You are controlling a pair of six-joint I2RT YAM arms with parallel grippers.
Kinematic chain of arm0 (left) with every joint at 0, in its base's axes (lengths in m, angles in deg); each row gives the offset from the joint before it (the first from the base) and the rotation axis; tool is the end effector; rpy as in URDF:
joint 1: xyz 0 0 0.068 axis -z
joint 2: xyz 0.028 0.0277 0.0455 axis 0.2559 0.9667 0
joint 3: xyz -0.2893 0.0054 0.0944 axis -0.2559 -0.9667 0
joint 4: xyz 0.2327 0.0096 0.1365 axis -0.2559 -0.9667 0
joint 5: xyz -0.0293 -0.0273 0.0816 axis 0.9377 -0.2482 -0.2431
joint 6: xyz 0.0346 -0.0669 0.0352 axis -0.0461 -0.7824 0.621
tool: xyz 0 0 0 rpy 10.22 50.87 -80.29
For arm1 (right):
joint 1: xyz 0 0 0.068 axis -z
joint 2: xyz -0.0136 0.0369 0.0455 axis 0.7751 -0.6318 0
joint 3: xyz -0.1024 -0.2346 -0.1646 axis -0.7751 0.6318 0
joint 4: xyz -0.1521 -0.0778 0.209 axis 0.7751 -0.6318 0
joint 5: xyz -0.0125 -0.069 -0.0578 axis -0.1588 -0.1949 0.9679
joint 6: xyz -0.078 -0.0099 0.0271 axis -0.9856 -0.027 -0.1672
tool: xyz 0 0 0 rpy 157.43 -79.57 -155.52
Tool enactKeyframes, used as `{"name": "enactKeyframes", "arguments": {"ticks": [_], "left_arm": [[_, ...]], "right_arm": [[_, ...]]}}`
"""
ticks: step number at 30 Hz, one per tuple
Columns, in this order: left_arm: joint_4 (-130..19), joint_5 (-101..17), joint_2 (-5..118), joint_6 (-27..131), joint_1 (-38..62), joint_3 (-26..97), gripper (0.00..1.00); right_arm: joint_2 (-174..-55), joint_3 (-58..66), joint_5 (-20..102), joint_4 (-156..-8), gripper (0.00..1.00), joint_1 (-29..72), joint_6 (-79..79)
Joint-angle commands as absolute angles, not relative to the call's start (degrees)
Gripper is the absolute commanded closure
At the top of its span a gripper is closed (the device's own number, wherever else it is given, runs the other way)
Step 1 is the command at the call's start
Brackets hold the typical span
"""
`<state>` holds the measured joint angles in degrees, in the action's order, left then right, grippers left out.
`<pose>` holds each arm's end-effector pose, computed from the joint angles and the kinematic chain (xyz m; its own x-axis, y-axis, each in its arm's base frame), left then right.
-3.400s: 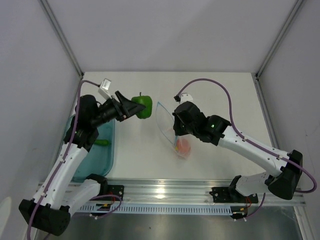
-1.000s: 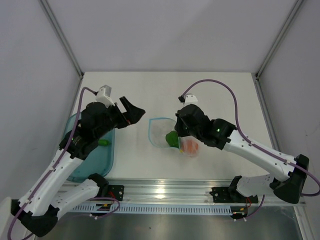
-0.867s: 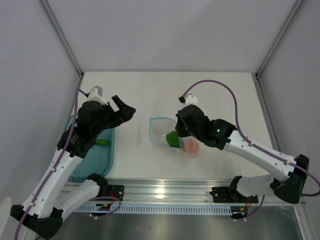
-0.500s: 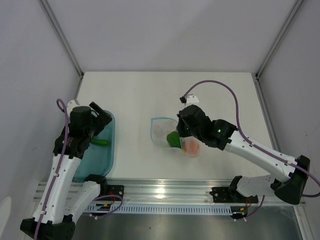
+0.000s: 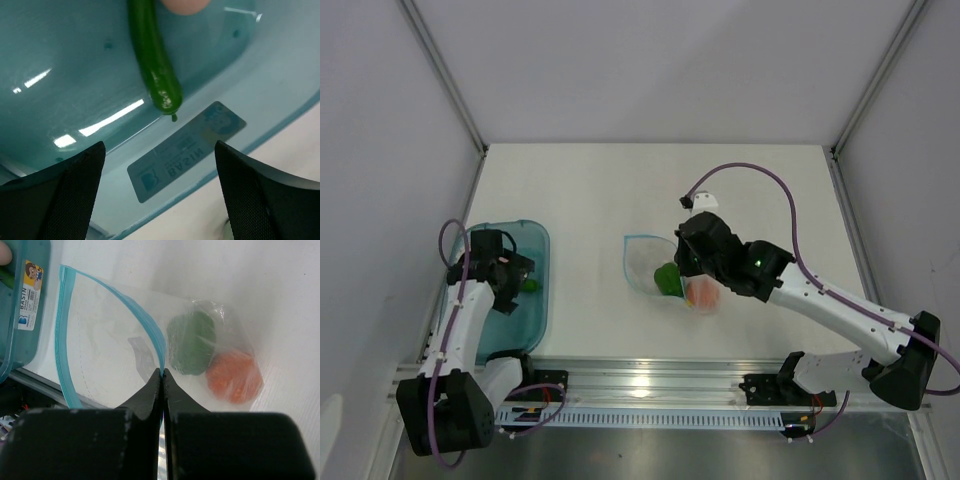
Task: Place the food in the zip-top bag and seal the zipper
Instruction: Pick up the fake vegetable from the bin.
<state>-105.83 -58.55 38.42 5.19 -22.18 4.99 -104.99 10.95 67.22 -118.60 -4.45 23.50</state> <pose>0.1819 0.0341 0.2232 -0.2995 -0.8895 -0.3452 -0.8558 0.4104 -0.3150 0.1850 0.2251 0.3518 -0.6378 -0.0788 -0.7661 -0.3630 0.9081 0.2088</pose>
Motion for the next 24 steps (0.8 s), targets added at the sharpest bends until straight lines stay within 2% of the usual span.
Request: {"name": "enactKeyframes", "arguments": {"ticks": [1,9,24], "left_arm": [[-101.81,-54.24,36.89,-0.79,-24.58,0.90,0.11],[-101.37,-56.26,39.78,-5.19,-25.64,1.93,0.12],[-103.04,-56.08,54.80,-10.64,-26.43,6.33,0.17]], "right_arm": [[-103.25,11.32,67.57,-117.43,1.00,-4.03,22.77],[-103.69,12.03,66.96,-116.46,1.00,-4.03,22.95],[-103.78,12.82,66.87,-116.37,1.00,-3.94,23.21]]}}
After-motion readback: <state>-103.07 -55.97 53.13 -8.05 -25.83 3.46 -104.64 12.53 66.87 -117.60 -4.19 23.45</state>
